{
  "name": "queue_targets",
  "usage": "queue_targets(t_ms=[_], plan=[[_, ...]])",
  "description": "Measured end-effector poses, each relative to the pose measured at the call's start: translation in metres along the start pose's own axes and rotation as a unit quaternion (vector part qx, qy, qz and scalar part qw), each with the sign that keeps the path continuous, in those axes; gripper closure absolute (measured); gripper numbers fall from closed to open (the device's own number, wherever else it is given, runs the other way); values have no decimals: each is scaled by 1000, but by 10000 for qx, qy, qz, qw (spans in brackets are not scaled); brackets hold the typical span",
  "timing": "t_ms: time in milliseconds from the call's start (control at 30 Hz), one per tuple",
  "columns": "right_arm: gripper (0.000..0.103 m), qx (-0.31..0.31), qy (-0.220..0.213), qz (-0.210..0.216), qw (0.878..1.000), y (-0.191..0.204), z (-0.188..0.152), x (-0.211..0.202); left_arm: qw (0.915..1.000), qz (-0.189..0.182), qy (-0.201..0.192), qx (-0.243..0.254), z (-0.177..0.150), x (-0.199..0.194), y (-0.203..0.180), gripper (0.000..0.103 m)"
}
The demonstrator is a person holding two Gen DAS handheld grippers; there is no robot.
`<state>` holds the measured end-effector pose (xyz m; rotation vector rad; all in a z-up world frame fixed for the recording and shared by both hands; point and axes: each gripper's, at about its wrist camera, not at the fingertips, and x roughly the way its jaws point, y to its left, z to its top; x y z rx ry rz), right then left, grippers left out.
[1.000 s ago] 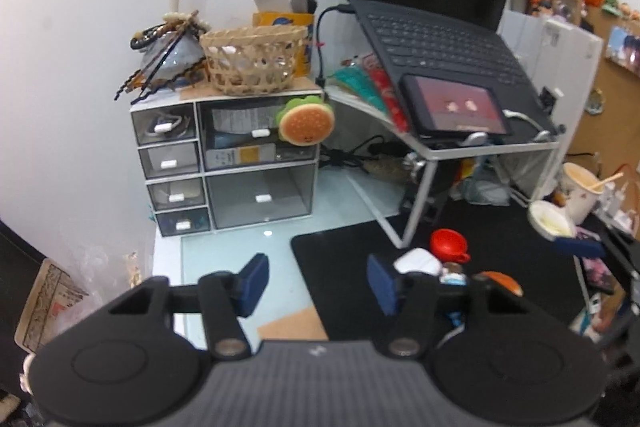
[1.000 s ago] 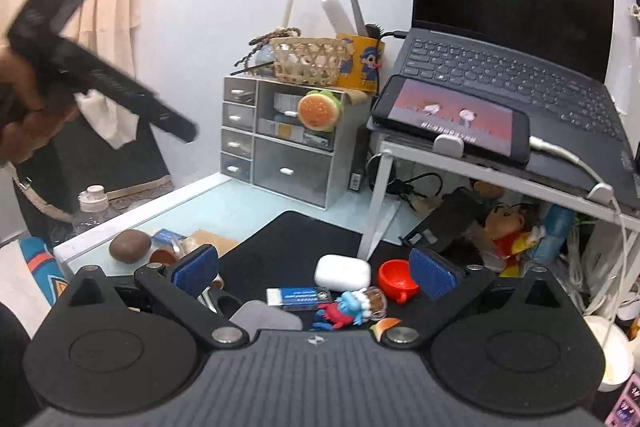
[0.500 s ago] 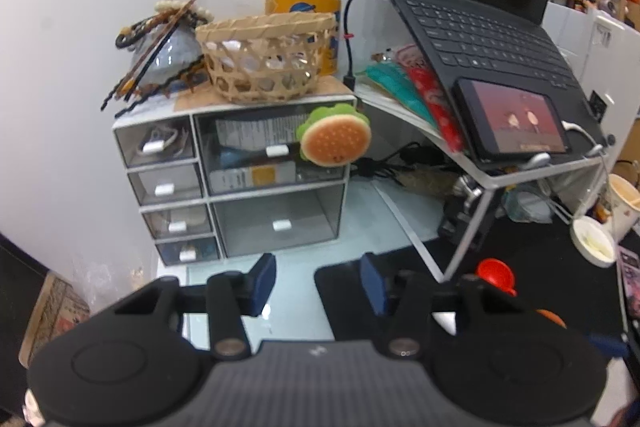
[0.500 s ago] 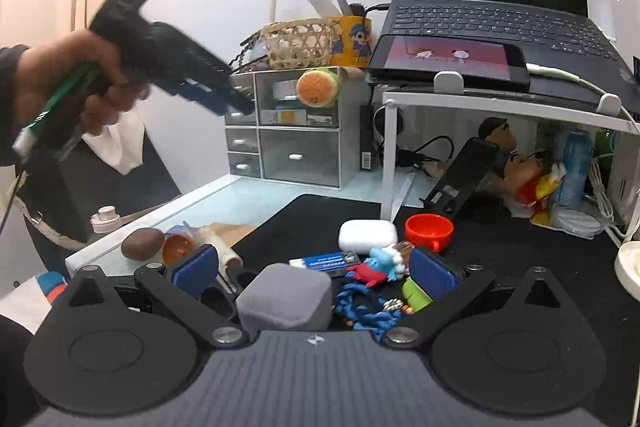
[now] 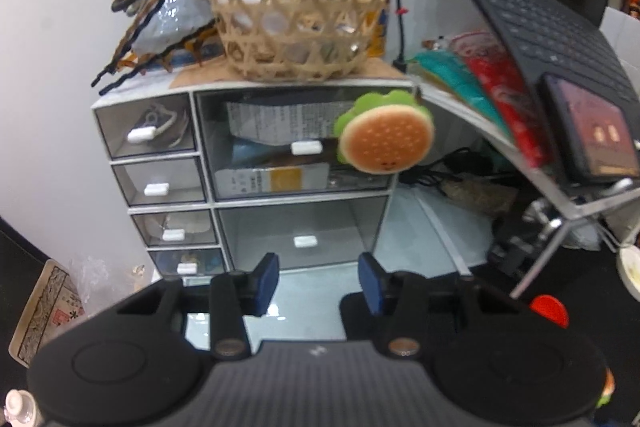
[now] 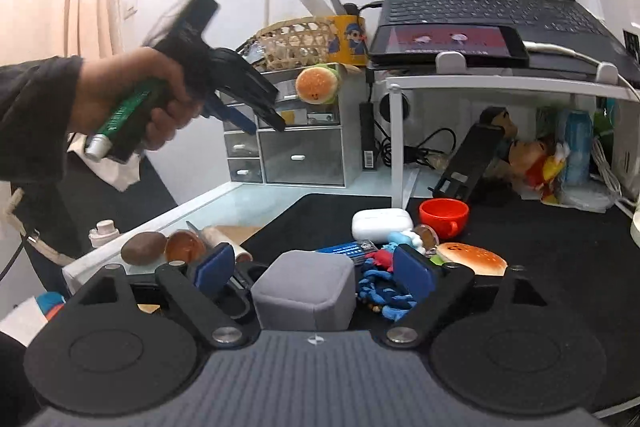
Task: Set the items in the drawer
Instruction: 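Move the left tool toward the clear acrylic drawer under the drawer unit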
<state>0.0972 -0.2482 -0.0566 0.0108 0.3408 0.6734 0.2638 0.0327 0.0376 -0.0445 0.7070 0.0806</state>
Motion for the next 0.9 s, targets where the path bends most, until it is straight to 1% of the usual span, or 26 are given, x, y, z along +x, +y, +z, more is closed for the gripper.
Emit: queue_targets(t_ms=[67, 100, 133, 200, 333, 433, 567, 800, 900], plan=[[15, 36, -14, -68, 10000, 1, -4, 2, 10000, 40, 25, -15, 0, 7, 2, 56], [20, 53, -21, -101, 9999, 1, -5, 3, 10000, 69, 33, -8, 1, 10, 3, 56], [23, 71, -28, -135, 9999, 1, -7, 4, 10000, 81, 29, -22, 1, 12, 5, 58], [24, 107, -42, -203, 9997, 2, -11, 6, 9999, 79, 39, -80, 3, 17, 8, 62], [24, 128, -54, -146, 9998, 0, -13, 8, 9999, 107, 77, -37, 11, 28, 9, 69], [24, 136, -52, -105, 9998, -1, -14, 8, 9999, 105, 54, 37, 16, 34, 5, 69], [24, 111, -42, -73, 9999, -2, -6, 8, 9999, 37, 160, -14, 18, 45, 0, 69], [24, 263, -157, 127, 9995, -7, -3, 1, 9995, 187, 250, -40, 14, 63, -5, 69], [24, 344, -199, 108, 9992, -12, -2, -2, 9993, 238, 272, -99, 14, 69, -5, 75]])
